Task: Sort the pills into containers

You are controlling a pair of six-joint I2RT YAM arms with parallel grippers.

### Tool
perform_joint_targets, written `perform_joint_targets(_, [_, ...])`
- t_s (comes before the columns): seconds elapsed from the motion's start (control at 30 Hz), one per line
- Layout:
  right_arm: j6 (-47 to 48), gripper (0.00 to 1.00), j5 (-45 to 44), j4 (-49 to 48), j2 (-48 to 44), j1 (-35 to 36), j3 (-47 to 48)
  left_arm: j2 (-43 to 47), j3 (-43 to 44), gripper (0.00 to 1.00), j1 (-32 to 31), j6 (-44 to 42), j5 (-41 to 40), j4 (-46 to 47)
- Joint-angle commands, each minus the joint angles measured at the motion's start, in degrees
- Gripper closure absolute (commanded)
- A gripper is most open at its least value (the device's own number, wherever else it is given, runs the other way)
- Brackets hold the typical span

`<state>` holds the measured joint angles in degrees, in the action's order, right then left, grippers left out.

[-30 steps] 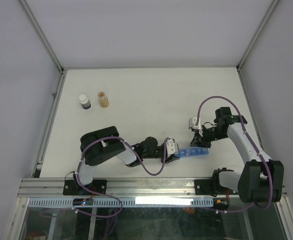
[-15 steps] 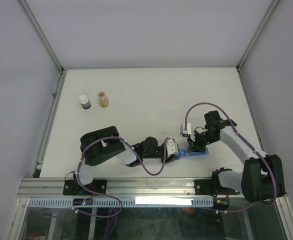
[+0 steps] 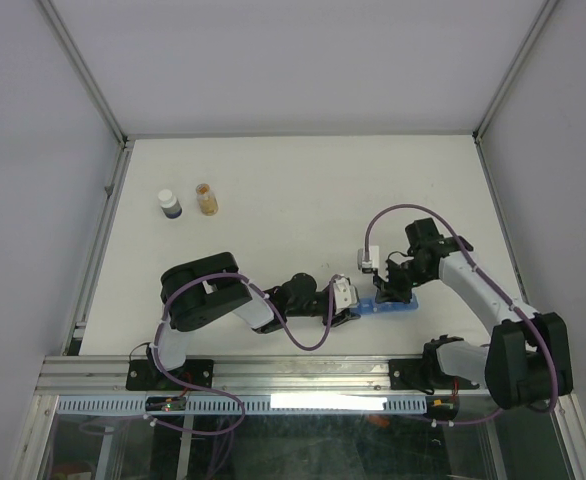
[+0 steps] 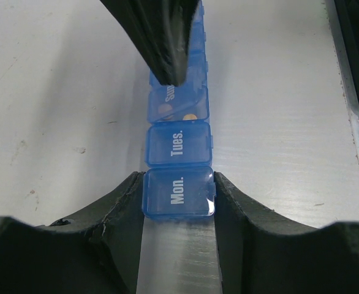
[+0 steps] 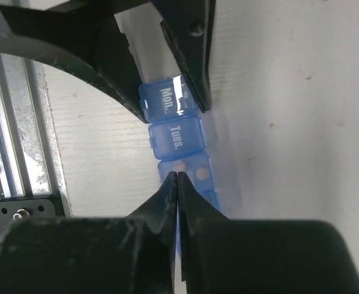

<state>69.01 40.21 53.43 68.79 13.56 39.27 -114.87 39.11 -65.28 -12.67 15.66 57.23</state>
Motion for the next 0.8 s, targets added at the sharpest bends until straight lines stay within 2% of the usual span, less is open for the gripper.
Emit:
perform_joint_targets(0.0, [-1.1, 1.00, 1.3, 2.7, -3.7, 0.3, 5.5, -0.3, 1.2, 0.85, -0.4, -0.3, 2.4, 0.1])
perform_joint_targets(0.23, [-1.8, 1.00, 1.4, 1.1, -2.1, 0.4, 3.2, -0.5, 1.4, 0.85, -0.4, -0.4, 2.5, -0.2])
perform_joint_targets(0.37, [-1.8, 1.00, -4.1, -4.7, 3.6, 1.1, -3.3, -0.7, 1.9, 0.86, -0.4, -0.5, 2.8, -1.2])
perform_joint_targets(0.5, [-2.9, 1.00, -6.6, -6.3, 8.1, 1.1, -3.4, -0.8, 2.1, 0.87, -0.3, -0.5, 2.8, -1.4])
perform_joint_targets(0.77, [-4.0, 1.00, 0.8, -2.0, 1.0, -0.7, 1.4, -0.5, 1.8, 0.85, -0.4, 0.0, 2.1, -0.9])
